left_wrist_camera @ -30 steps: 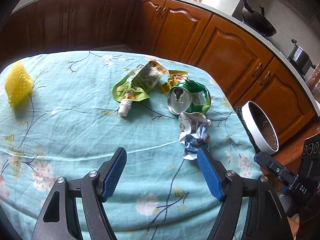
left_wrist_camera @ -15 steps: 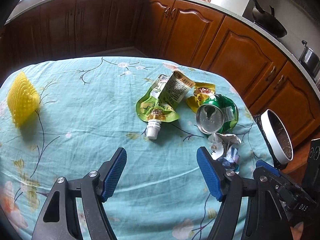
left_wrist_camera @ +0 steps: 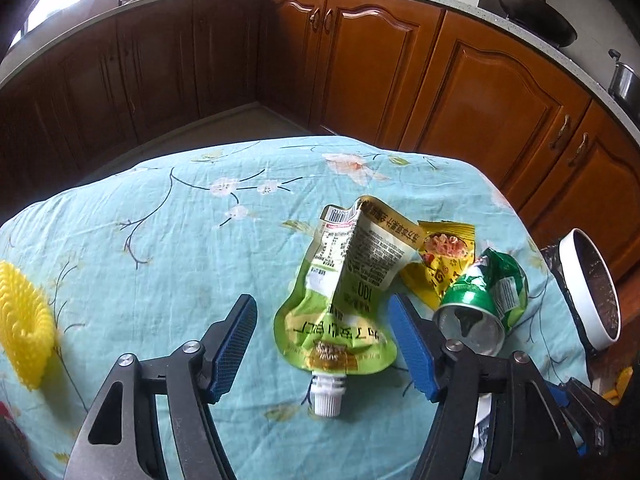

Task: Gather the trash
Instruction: 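Grasp the green-yellow squeeze pouch with the left gripper while the right grasps crumpled paper, then carry pouch and paper over the bin and open both grippers to release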

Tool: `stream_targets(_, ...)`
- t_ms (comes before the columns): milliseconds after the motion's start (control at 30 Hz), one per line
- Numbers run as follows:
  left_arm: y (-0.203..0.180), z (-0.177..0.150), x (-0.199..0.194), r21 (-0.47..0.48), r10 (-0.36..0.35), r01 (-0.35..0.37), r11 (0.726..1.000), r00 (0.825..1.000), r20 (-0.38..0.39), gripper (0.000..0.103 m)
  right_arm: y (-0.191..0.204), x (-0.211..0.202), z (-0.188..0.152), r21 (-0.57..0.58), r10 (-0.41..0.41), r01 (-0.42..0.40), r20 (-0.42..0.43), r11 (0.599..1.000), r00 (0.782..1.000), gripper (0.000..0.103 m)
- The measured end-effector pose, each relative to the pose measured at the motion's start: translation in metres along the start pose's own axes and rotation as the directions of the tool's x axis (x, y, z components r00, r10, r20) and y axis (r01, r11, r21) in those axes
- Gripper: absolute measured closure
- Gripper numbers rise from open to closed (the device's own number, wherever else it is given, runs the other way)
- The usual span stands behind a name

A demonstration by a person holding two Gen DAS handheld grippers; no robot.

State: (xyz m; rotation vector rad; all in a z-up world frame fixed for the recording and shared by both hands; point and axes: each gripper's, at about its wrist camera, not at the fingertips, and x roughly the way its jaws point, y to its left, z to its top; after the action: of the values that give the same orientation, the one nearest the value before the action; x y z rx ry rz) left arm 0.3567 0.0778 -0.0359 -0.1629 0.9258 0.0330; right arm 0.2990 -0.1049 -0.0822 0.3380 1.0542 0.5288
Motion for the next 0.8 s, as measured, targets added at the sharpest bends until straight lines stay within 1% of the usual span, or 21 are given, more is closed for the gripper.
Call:
stream_targets(67, -0.002, 0.005, 0.011, 0.012, 0.005, -0.005, 1.0, 1.0, -0.015, 0.046, 0.0, 0.002, 0.001, 0.001, -0.016, 0.016, 0.003, 1.0, 1.0, 0.024)
stream_targets(100, -0.004, 0.007, 0.019, 0.019, 0.004, -0.004, 1.0, 1.0, -0.024, 0.048, -0.001, 0.002, 0.001, 0.006, -0.022, 0.022, 0.005, 1.0, 1.0, 0.028)
stream_targets(133, -0.007, 0.008, 0.026, 0.027, 0.011, -0.01, 1.0, 0.999, -0.034, 0.052, -0.003, 0.003, 0.001, 0.01, -0.026, 0.026, 0.004, 1.0, 1.0, 0.034)
stream_targets(200, -0.011, 0.008, 0.037, 0.047, 0.02, -0.017, 0.999, 0.998, -0.057, 0.066, -0.005, 0.004, 0.002, 0.016, -0.03, 0.03, 0.0, 0.999, 1.0, 0.043)
stream_targets(233, -0.014, 0.007, 0.041, 0.054, 0.016, -0.012, 0.998, 0.998, -0.064, 0.074, -0.006, 0.004, 0.002, 0.016, -0.032, 0.032, -0.001, 0.999, 0.999, 0.054)
stream_targets(267, -0.017, 0.007, 0.04, 0.065, 0.011, -0.007, 0.998, 0.999, -0.053, 0.082, -0.007, 0.004, 0.002, 0.015, -0.033, 0.033, -0.003, 0.999, 0.999, 0.062)
stream_targets(300, -0.02, 0.006, 0.039, 0.081, 0.013, -0.009, 0.997, 0.999, -0.047, 0.085, -0.007, 0.003, 0.002, 0.013, -0.034, 0.034, -0.001, 0.999, 0.999, 0.064)
stream_targets(333, -0.023, 0.004, 0.037, 0.096, 0.011, -0.007, 0.995, 0.999, -0.041, 0.092, -0.007, 0.001, 0.002, 0.008, -0.034, 0.034, 0.002, 0.999, 0.999, 0.071)
stream_targets(367, -0.025, 0.002, 0.033, 0.105, 0.013, -0.01, 0.994, 0.999, -0.031, 0.094, -0.006, 0.0, 0.002, 0.001, -0.035, 0.035, 0.007, 0.999, 0.999, 0.079)
stream_targets(433, -0.026, -0.005, 0.025, 0.112, 0.008, -0.006, 0.994, 1.0, -0.02, 0.096, -0.006, -0.006, 0.001, -0.005, -0.026, 0.026, 0.012, 1.0, 1.0, 0.079)
stream_targets(600, -0.023, -0.028, -0.006, 0.079, -0.018, 0.018, 0.997, 1.0, 0.002, 0.098, -0.001, -0.025, -0.007, -0.033, -0.01, 0.011, 0.035, 0.999, 0.999, 0.08)
stream_targets(733, -0.026, -0.052, -0.037, 0.045, -0.073, 0.073, 0.996, 0.997, 0.013, 0.098, -0.005, -0.043, -0.012, -0.03, -0.001, 0.002, 0.056, 1.0, 0.998, 0.08)
stream_targets(800, -0.034, -0.061, -0.049, 0.05, -0.1, 0.098, 0.994, 0.995, 0.024, 0.098, -0.01, -0.053, -0.014, -0.021, -0.003, 0.004, 0.069, 1.0, 0.998, 0.08)
